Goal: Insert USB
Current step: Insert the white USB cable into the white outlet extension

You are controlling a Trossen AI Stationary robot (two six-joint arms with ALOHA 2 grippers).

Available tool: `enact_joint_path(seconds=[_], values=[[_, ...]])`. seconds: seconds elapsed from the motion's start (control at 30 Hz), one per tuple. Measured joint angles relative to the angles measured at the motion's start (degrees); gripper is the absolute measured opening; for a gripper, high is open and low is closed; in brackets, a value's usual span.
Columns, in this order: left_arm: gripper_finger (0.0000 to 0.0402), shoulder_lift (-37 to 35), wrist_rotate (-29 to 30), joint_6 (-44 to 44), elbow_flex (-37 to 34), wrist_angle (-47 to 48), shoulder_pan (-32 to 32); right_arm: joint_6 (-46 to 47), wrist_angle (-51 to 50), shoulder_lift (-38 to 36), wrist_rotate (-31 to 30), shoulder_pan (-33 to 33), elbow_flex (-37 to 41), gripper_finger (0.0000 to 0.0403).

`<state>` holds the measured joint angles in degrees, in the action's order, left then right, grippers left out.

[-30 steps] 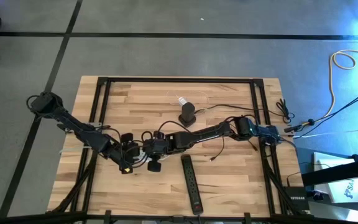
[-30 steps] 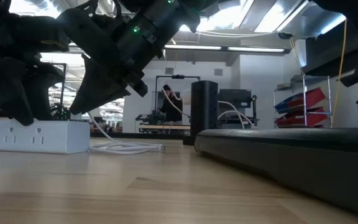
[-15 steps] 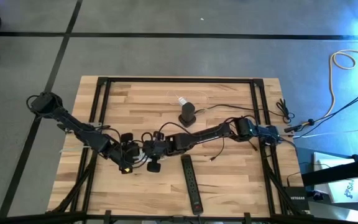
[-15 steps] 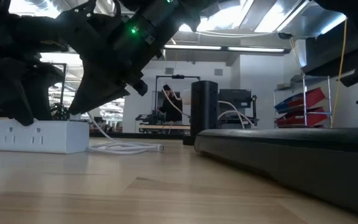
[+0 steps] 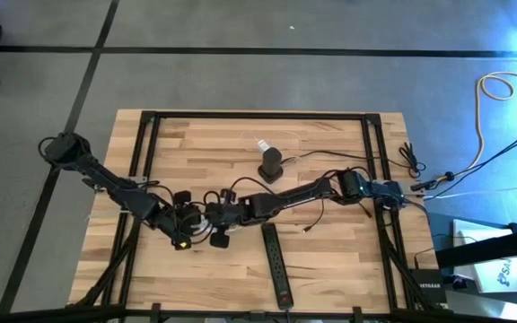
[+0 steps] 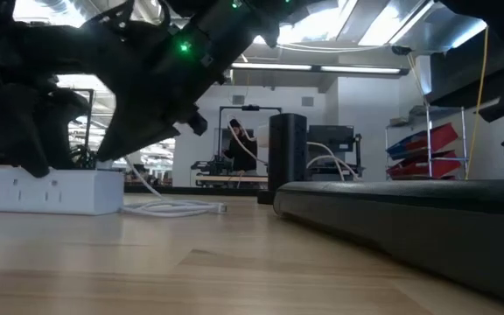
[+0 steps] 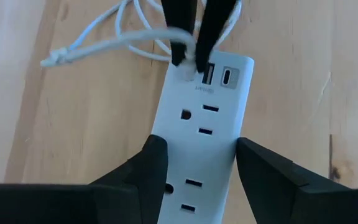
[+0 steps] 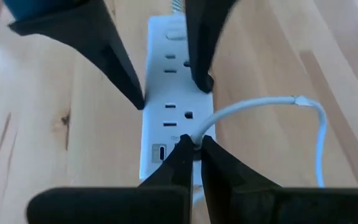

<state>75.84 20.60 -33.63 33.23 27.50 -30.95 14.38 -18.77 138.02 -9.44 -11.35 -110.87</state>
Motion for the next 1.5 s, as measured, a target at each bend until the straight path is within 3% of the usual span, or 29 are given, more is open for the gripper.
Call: enact_joint_path(seconds=[0.27, 0.43, 0.67, 0.77, 0.9, 1.0, 1.13, 1.27, 1.4, 1.5], values=[[0.017, 0.01, -0.03, -0.21, 0.03, -0.76, 0.03, 3.61, -7.6, -0.07, 4.47, 1.03, -2.05, 0.0], [0.017, -0.05, -0.3, -0.32, 0.03, 0.16, -0.04, 0.27, -2.88, 0.06, 3.55, 0.5, -1.68, 0.0], [0.017, -0.05, -0.3, -0.26, 0.03, -0.55, -0.01, 1.56, -5.49, 0.19, 5.03, 0.62, -1.93, 0.0], [0.017, -0.05, -0.35, -0.4, 0.03, 0.01, -0.04, 0.4, -2.43, 0.43, 1.86, 0.26, -1.72, 0.0], [0.017, -0.09, -0.69, -0.41, 0.03, 0.01, -0.08, 0.77, -2.09, 0.54, 6.47, 0.76, -1.76, 0.0], [0.017, -0.03, -0.27, -0.46, 0.03, -0.96, -0.01, 2.3, -6.23, 0.35, 4.46, 0.57, -2.05, 0.0], [0.017, 0.01, -0.36, -0.2, 0.03, -0.7, -0.02, 0.38, -2.27, 0.45, 2.62, 0.04, -1.69, 0.0], [0.017, -0.09, -1.07, -0.28, 0.03, -0.69, -0.12, -0.05, -1.48, 0.59, 7.42, 0.34, -1.71, 0.0], [0.017, -0.03, -0.59, -0.17, 0.01, -1.39, -0.12, 0.8, -3.88, 0.46, 3.11, -0.07, -1.9, 0.0], [0.017, -0.03, -0.58, -0.17, 0.01, -1.37, -0.13, 0.58, -3.3, 0.46, 7.05, 0.28, -1.86, 0.0]])
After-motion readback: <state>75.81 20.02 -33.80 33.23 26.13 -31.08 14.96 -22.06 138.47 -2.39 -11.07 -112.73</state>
